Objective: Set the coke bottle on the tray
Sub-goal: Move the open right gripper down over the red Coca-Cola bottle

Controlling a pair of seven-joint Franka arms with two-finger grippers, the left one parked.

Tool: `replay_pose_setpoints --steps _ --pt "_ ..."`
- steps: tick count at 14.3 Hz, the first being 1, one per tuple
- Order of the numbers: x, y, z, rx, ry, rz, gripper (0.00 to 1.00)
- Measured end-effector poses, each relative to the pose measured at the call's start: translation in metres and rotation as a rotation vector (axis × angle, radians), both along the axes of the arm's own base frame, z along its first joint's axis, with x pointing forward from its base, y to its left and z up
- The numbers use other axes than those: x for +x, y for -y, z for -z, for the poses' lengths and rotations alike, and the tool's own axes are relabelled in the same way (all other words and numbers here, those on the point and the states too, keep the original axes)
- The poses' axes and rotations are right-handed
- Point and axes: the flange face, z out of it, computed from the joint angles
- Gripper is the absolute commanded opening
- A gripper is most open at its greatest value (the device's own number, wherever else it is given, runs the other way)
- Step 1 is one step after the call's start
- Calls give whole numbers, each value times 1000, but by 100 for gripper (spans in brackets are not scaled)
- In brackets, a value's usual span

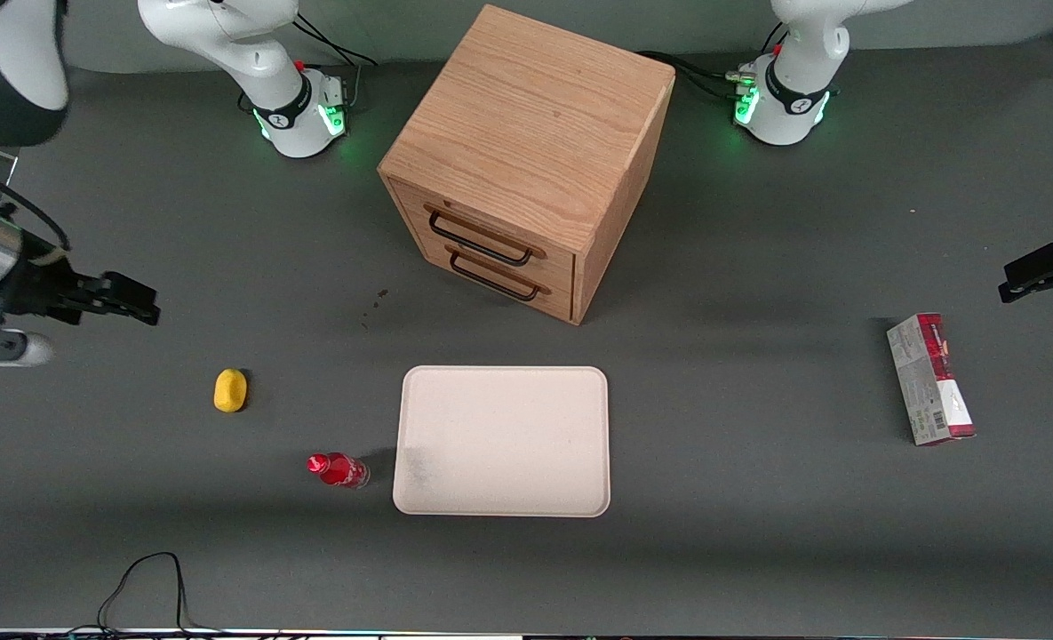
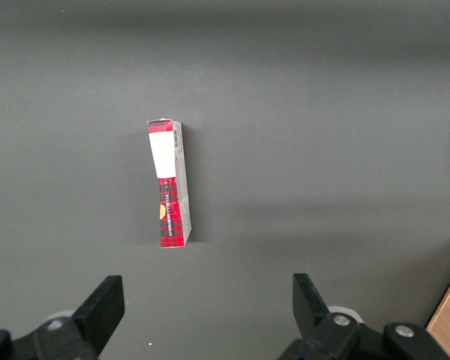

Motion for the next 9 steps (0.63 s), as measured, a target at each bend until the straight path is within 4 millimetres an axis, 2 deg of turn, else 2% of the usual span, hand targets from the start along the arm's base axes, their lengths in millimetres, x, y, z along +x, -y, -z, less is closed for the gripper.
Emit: replay_pose_setpoints --steps 5,7,9 --pt "45 -76 32 11 24 -91 100" --pt "61 -92 53 18 25 -109 100" --pt "76 -95 69 19 41 -110 100"
